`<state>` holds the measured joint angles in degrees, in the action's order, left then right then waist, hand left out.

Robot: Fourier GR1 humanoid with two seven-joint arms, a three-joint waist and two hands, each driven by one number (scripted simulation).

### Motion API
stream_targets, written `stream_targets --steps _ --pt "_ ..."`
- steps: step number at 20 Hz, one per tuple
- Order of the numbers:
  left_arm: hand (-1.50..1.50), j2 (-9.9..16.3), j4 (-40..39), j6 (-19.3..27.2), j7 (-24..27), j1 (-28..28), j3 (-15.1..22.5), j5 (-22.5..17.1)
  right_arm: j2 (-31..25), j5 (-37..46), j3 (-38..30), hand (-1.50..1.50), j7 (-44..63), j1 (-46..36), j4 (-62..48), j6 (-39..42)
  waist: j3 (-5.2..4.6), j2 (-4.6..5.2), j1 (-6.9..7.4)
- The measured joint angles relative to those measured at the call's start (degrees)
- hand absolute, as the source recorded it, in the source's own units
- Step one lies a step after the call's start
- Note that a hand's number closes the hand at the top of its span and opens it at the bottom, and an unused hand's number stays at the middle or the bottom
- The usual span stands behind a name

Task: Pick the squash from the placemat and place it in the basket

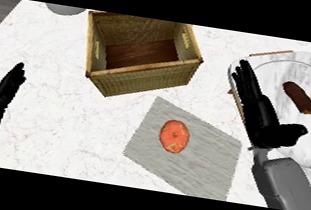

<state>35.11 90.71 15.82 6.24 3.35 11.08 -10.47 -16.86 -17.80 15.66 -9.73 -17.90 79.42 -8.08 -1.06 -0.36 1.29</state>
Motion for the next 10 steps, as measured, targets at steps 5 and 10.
stream_targets --steps 5,10 --pt "0.00 -6.10 2.61 2.22 -0.22 -0.35 -0.40 -2.36 1.60 5.03 1.75 1.50 2.78 3.99 8.03 -8.00 0.70 -0.12 -1.71" --pt "0.00 -12.65 4.42 4.07 -1.67 -2.60 1.41 -5.09 5.50 18.25 14.15 -1.50 2.86 6.07 12.49 -15.14 0.77 -0.25 -1.93"
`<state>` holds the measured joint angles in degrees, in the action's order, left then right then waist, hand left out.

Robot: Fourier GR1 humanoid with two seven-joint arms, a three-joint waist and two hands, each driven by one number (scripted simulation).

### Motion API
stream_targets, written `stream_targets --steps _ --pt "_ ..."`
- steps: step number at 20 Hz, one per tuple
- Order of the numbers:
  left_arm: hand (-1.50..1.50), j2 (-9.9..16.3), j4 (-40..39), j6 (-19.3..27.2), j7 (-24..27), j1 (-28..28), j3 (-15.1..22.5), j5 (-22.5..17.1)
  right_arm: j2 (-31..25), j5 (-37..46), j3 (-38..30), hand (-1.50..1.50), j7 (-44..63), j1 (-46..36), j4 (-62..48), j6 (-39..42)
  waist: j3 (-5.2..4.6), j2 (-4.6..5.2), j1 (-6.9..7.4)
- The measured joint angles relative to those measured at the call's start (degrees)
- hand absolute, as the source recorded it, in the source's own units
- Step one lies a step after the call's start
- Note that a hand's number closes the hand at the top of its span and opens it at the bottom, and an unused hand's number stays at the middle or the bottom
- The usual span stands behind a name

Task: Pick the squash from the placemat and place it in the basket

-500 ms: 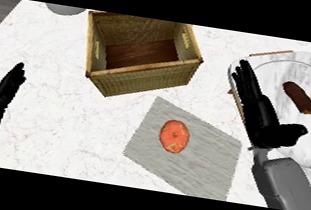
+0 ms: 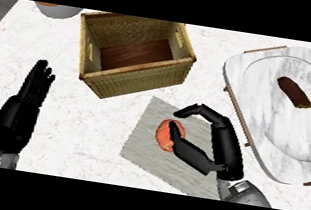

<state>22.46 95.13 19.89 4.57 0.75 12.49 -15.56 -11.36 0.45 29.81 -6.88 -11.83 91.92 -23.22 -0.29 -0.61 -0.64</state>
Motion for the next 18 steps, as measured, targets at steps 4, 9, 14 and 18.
stream_targets --steps 4,9,14,18 --pt "0.00 -2.44 -0.23 0.54 -0.41 -1.19 0.88 -0.48 6.87 12.07 7.90 -1.50 6.13 0.47 -2.80 -13.56 0.01 0.09 0.09" --pt "0.00 -3.01 -0.47 0.96 -0.71 -1.27 0.38 -0.84 8.75 26.15 7.84 -1.50 18.72 0.60 -8.30 -24.48 -0.29 -0.30 -1.15" --pt "0.00 -2.83 -0.53 1.47 -0.95 -0.60 -0.23 -0.82 5.16 37.51 5.13 -1.50 31.90 1.19 -11.54 -23.06 -0.65 -0.93 -2.88" --pt "0.00 -2.67 -0.39 1.49 -1.18 -0.60 -0.29 -0.72 2.26 42.96 5.13 -1.50 42.42 0.18 -11.19 -14.35 -0.81 -1.23 -3.24"
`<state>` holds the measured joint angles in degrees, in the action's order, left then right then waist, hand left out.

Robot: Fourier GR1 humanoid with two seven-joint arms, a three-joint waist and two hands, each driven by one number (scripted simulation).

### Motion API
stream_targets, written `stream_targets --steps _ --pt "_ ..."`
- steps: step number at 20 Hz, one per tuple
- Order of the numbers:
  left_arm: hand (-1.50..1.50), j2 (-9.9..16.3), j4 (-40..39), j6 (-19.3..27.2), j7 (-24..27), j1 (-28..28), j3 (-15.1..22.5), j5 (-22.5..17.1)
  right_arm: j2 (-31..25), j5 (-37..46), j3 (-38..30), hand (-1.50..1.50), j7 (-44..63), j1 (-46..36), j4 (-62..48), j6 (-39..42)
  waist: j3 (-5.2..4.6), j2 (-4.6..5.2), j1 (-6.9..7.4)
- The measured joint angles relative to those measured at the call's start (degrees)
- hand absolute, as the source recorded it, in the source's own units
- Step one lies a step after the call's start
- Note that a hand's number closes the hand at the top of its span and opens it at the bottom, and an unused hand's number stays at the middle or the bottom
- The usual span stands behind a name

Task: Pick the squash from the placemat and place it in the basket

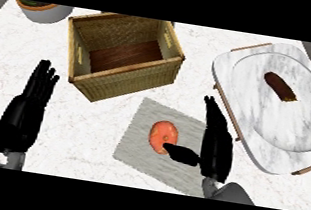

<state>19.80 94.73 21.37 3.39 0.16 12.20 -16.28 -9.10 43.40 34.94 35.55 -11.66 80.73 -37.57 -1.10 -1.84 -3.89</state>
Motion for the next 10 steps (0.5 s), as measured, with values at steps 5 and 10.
stream_targets --steps 5,10 --pt "0.00 -0.30 0.05 -0.04 -0.05 0.01 0.10 -0.05 0.27 3.34 2.42 -1.50 14.38 -3.43 5.26 15.05 0.21 0.05 0.83" --pt "0.00 -1.04 -0.56 -0.48 -0.07 -1.10 0.44 -0.17 4.31 4.26 3.58 -1.50 27.02 -9.33 13.89 29.41 0.53 0.44 1.50"
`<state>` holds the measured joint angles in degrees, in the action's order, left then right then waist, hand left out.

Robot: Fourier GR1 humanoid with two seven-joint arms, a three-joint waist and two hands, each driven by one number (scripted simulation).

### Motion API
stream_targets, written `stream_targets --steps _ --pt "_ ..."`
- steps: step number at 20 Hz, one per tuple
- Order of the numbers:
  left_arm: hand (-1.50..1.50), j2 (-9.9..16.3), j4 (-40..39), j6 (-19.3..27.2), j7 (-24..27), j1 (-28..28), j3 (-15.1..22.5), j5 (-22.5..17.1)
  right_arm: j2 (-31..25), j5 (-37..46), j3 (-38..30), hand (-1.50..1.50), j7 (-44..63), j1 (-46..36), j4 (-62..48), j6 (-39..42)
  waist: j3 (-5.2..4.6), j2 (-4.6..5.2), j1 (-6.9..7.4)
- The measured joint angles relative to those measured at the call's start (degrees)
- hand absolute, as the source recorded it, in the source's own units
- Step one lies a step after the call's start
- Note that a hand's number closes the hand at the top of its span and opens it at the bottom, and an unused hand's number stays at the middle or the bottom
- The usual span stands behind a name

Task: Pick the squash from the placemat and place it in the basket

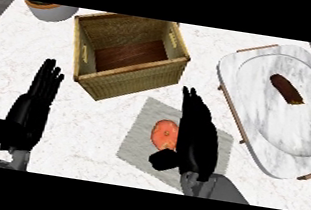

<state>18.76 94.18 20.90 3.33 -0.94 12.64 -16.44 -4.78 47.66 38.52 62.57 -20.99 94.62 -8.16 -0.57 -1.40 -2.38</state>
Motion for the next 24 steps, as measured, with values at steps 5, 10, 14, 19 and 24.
stream_targets --steps 5,10,14,19,24 --pt "0.00 -0.47 -0.88 -0.30 0.75 -0.53 -0.02 0.35 2.60 0.97 -1.24 -1.50 6.40 -4.72 3.92 8.91 0.21 0.45 0.90" --pt "0.00 -1.13 -1.15 -0.21 0.56 -1.15 0.34 0.80 3.33 1.29 -2.81 -1.50 8.21 -5.38 4.49 13.69 0.33 0.72 1.30" --pt "0.00 -1.63 -0.30 -0.03 0.43 -0.78 0.85 1.41 3.53 1.84 -3.83 -1.50 8.68 -4.14 5.74 15.53 0.42 0.88 1.75" --pt "0.00 -1.57 -0.03 -0.86 -0.02 -0.79 0.42 1.32 3.63 1.85 -3.90 -1.50 8.78 -2.92 6.62 16.71 0.48 1.07 2.16" --pt "0.00 -2.12 1.08 -1.14 0.04 -0.04 0.56 1.92 3.71 3.06 -1.34 -1.50 8.50 -1.16 5.99 15.65 0.51 1.17 2.49"
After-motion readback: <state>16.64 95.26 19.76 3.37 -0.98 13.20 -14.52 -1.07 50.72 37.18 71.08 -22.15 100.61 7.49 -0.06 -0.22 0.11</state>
